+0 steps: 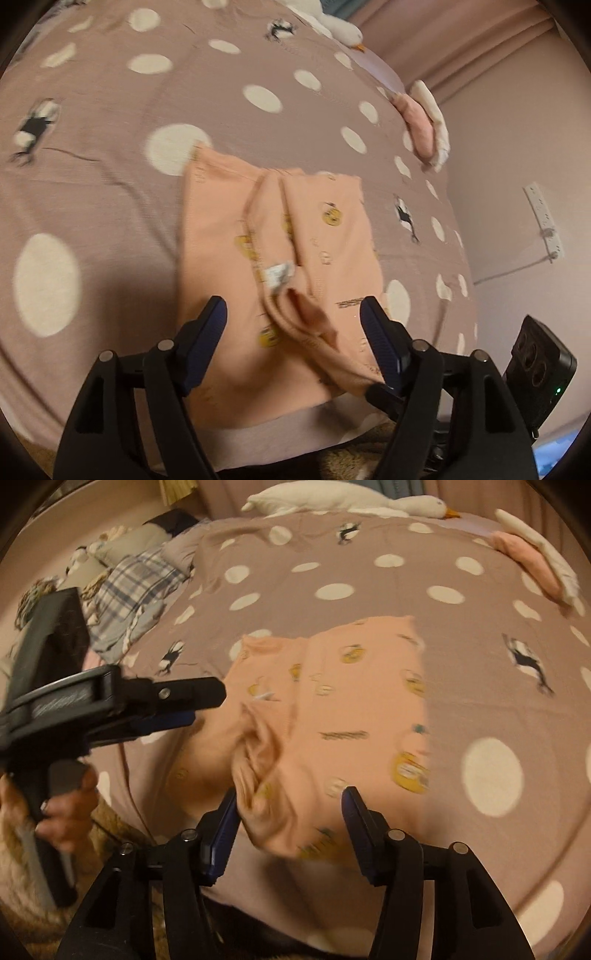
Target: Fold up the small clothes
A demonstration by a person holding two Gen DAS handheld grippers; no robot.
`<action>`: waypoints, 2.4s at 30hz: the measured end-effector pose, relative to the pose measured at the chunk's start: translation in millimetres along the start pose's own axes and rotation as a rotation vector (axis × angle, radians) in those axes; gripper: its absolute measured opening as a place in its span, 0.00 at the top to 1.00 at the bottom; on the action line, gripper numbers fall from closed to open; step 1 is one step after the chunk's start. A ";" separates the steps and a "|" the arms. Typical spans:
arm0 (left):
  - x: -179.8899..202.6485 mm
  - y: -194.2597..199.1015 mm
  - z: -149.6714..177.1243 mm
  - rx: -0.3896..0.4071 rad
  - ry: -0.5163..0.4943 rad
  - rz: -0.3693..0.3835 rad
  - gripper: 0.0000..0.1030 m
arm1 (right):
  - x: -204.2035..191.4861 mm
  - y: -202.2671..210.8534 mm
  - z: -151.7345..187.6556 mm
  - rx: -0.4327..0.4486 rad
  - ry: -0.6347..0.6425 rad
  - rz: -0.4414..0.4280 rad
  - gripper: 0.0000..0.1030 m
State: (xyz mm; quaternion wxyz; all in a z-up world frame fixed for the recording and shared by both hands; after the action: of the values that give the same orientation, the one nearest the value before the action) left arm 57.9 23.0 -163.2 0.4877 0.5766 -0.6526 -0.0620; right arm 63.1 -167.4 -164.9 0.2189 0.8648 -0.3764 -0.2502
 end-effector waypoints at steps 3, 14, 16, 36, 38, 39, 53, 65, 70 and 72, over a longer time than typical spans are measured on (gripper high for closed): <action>5.4 -19.9 0.1 -0.052 -0.003 0.017 0.27 | 18.0 14.0 3.0 0.027 -0.047 0.035 0.39; 10.5 -58.9 1.3 -0.100 -0.006 -0.017 0.52 | 63.8 23.0 6.3 0.060 -0.168 0.160 0.39; 9.8 -64.8 2.8 -0.112 0.009 -0.016 0.75 | 64.6 22.7 8.0 0.060 -0.170 0.159 0.39; -8.5 -12.6 -23.7 0.027 -0.170 -0.196 0.88 | 39.7 7.4 -12.9 0.060 -0.056 0.133 0.39; -16.2 -14.2 -21.8 0.019 -0.146 -0.193 0.88 | 34.1 2.3 -14.0 0.052 -0.037 0.120 0.39; -18.8 -15.2 -20.7 0.016 -0.143 -0.197 0.87 | 32.0 -0.7 -14.4 0.044 -0.031 0.115 0.39; -29.3 -9.8 -7.8 0.051 -0.165 -0.264 0.63 | 26.0 -37.5 0.1 -0.070 0.002 0.162 0.39; -31.3 16.0 -1.9 0.106 -0.117 -0.231 0.25 | 31.4 -35.2 -32.6 0.022 -0.078 0.108 0.27; -36.0 2.0 10.7 0.047 -0.096 -0.213 0.25 | 23.7 -56.0 -33.1 -0.014 -0.107 0.057 0.27; -38.6 -4.2 14.1 0.023 -0.078 -0.201 0.25 | 21.4 -62.7 -31.3 -0.028 -0.106 0.050 0.27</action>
State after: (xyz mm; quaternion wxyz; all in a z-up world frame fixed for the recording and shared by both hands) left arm 45.4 46.2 -195.0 0.4464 0.6419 -0.6107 -0.1255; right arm 128.4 -138.8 -181.8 0.2171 0.8376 -0.4052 -0.2952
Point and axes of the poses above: each gripper's, at about its wrist camera, not at the fingertips, and y roughly against the way its jaws point, x to its right, z to its underside, the point moved 3 cm from there along -y, roughly the way its jaws point, and after that the axes turned 11 degrees about x, right-handed, at the moved point
